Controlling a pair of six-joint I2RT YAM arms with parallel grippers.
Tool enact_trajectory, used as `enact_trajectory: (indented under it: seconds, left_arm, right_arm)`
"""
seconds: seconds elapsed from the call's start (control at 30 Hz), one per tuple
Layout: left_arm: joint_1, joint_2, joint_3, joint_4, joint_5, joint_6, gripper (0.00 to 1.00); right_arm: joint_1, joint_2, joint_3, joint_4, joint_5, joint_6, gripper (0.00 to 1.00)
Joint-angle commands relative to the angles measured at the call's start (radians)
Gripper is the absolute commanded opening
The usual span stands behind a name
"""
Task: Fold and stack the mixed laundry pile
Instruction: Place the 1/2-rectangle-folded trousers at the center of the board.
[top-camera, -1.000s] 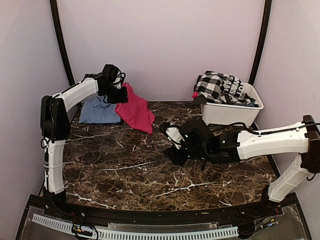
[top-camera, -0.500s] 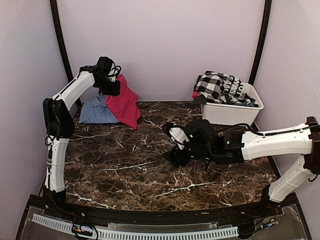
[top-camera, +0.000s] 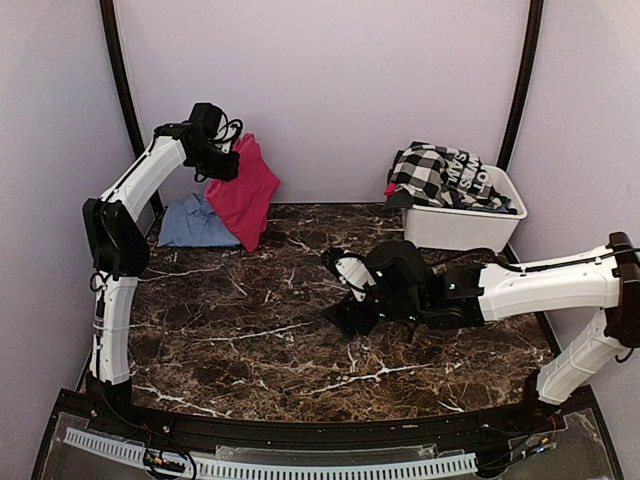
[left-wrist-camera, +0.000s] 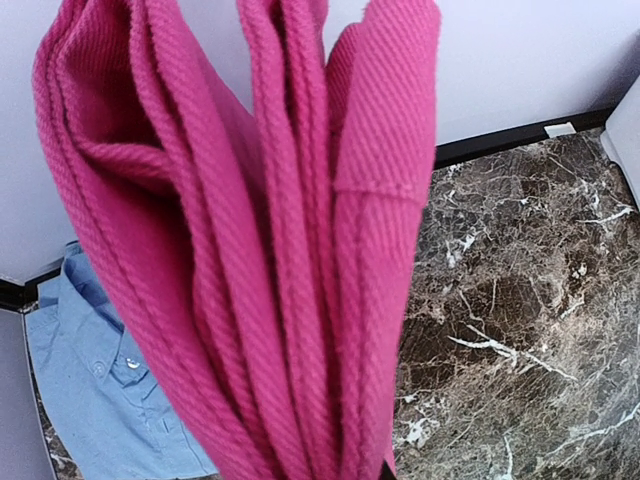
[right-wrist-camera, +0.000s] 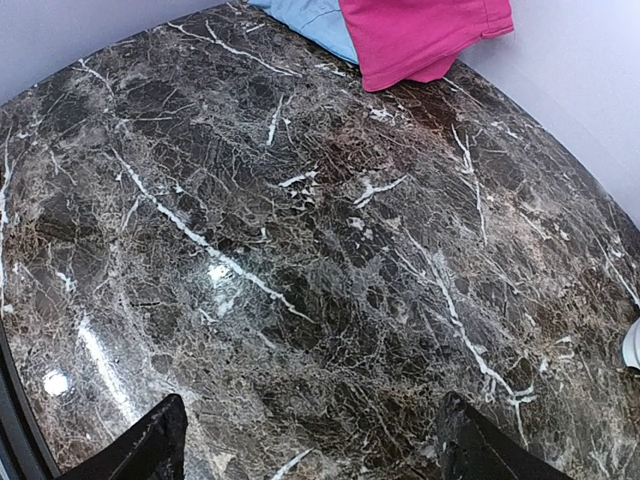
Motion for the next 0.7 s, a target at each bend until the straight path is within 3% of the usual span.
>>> enact_trajectory:
  seconds: [0.0,0.4,0.67]
  left_arm:
    - [0.010,-0.049,0.054,0.047,-0.040,0.052,0.00]
    - [0.118,-0.038,-0.058,0.174,-0.059,0.105,0.00]
    - [0.213,0.060,-0.108,0.303,-0.057,0.158,0.00]
  right_arm:
    - [-0.006,0.014,0.022,0.041,-0.010,0.005,0.82]
    - [-0.009,0.062,0.056,0.031,-0.022,0.001,0.82]
    - [-0.015,0.116,0.101,0.008,-0.034,-0.011,0.82]
